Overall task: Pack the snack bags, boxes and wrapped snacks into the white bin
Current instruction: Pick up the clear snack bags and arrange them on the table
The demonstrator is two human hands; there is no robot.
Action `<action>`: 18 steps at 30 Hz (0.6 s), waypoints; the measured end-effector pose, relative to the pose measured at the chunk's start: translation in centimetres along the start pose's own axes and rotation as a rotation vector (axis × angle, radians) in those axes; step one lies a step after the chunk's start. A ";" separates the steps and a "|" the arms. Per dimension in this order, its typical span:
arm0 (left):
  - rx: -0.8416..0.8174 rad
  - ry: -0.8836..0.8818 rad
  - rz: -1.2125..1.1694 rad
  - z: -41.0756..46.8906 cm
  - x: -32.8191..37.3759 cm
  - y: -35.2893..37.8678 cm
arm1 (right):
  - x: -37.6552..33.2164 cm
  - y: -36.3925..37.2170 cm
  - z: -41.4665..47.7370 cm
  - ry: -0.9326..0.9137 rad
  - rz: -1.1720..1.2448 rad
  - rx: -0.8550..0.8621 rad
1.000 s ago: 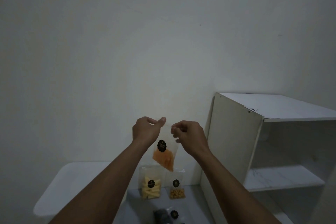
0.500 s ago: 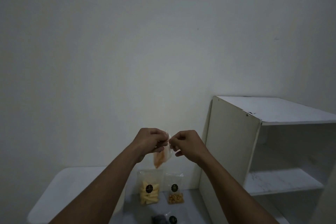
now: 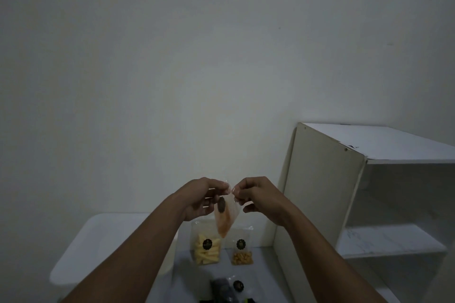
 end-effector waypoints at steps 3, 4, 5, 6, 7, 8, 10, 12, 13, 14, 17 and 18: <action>0.003 -0.020 -0.025 0.6 -0.5 -0.1 | 0.5 -0.1 0.2 -0.006 -0.070 0.018; 0.017 -0.007 -0.029 0.8 -0.6 -0.1 | 0.8 -0.1 0.2 -0.016 -0.094 0.042; 0.040 0.013 -0.028 1.1 -0.6 0.0 | 1.0 -0.1 0.2 -0.034 -0.115 0.073; 0.069 0.038 -0.026 1.3 -0.5 -0.1 | 1.2 0.0 0.2 -0.055 -0.128 0.097; 0.099 0.061 -0.029 1.6 -0.4 -0.1 | 1.7 0.1 0.1 -0.071 -0.130 0.104; 0.125 0.080 -0.035 1.9 -0.2 -0.1 | 2.3 0.4 0.0 -0.080 -0.124 0.092; 0.157 0.105 -0.040 2.2 0.0 0.0 | 3.8 1.2 0.0 -0.078 -0.159 0.057; 0.189 0.125 -0.016 2.4 -0.2 0.3 | 5.8 1.7 0.7 -0.073 -0.205 0.105; 0.207 0.137 0.016 2.5 -0.4 0.4 | 6.7 1.8 1.0 -0.069 -0.211 0.157; 0.230 0.157 0.058 2.8 -0.9 0.4 | 7.4 1.9 1.4 -0.060 -0.196 0.208; 0.421 0.265 0.165 4.0 -3.3 -0.5 | 9.2 1.9 2.0 0.010 -0.099 0.303; 0.521 0.290 0.214 4.3 -4.5 -1.0 | 9.9 1.9 2.2 0.023 -0.069 0.314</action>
Point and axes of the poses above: each hand's wrist, its own z-axis towards the middle knuckle, its own y-axis out of the palm, x = y × z, the point moved 3 cm from there along z, towards the middle knuckle, and after that the axes turned 1 degree about -x, right-handed, at the moved point
